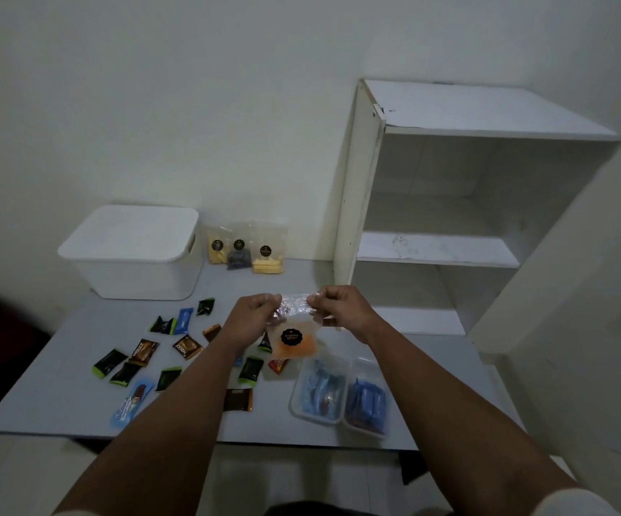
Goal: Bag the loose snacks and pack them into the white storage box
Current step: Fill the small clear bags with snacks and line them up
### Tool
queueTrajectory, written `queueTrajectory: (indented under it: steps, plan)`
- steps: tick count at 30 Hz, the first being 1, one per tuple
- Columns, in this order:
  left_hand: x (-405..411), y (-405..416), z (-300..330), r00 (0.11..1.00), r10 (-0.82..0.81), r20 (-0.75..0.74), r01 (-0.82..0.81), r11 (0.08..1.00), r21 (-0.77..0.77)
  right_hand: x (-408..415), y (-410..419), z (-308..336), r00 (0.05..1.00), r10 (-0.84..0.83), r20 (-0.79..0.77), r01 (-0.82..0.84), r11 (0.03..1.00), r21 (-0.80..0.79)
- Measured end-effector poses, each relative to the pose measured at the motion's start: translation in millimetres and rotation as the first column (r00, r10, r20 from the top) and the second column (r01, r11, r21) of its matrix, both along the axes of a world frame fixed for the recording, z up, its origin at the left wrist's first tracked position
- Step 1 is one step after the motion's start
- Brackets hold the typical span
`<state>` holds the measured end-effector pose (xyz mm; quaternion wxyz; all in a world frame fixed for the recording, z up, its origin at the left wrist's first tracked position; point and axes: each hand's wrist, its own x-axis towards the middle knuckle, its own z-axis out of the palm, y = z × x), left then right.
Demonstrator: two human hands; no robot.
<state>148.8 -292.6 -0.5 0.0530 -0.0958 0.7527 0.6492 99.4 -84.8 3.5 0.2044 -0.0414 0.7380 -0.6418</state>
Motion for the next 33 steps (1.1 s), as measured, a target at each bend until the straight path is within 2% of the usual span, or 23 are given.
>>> queueTrajectory:
  steps: [7,9,12,14,15,17,19,23,28,33]
  plan:
    - [0.5,0.2,2.6,1.000,-0.027,0.004,0.027,0.995,-0.091,-0.8,-12.0,-3.9,0.999,0.035,-0.030,-0.034,0.999,0.006]
    - [0.7,-1.1,0.9,1.000,-0.011,-0.022,0.007,0.983,-0.185,-0.9,-13.8,-6.5,0.998,0.018,-0.055,-0.017,0.999,0.031]
    - [2.7,5.2,-2.7,0.977,0.153,-0.149,-0.200,0.902,-0.383,-2.0,-17.5,-13.0,0.987,-0.072,-0.144,0.087,0.991,0.101]
    - [1.9,10.5,-1.6,0.936,0.282,-0.211,-0.345,0.853,-0.391,-2.6,-19.6,-18.5,0.970,-0.138,-0.199,0.159,0.983,0.094]
    - [0.3,12.8,-0.4,0.938,0.299,-0.175,-0.344,0.870,-0.354,-2.1,-20.6,-20.7,0.965,-0.142,-0.220,0.165,0.982,0.092]
    - [-2.7,15.5,-0.3,0.961,0.275,-0.015,-0.273,0.944,-0.184,0.8,-23.0,-25.0,0.962,-0.120,-0.246,0.146,0.985,0.089]
    - [-3.5,19.2,-0.4,0.968,0.224,0.109,-0.224,0.974,-0.011,5.4,-26.4,-26.8,0.962,-0.100,-0.254,0.121,0.990,0.068]
    - [-3.4,28.1,-0.4,0.967,0.210,0.147,-0.230,0.963,0.140,13.0,-31.6,-27.3,0.971,-0.057,-0.233,0.068,0.997,0.039]
    - [-2.6,28.3,4.0,0.989,0.112,0.098,-0.122,0.987,0.104,21.1,-28.9,-18.0,0.985,-0.043,-0.166,0.039,0.999,-0.022]
    - [-5.4,19.2,3.7,0.991,-0.130,0.046,0.132,0.989,-0.063,17.3,-22.1,-19.5,0.996,-0.067,-0.052,0.066,0.997,-0.031]
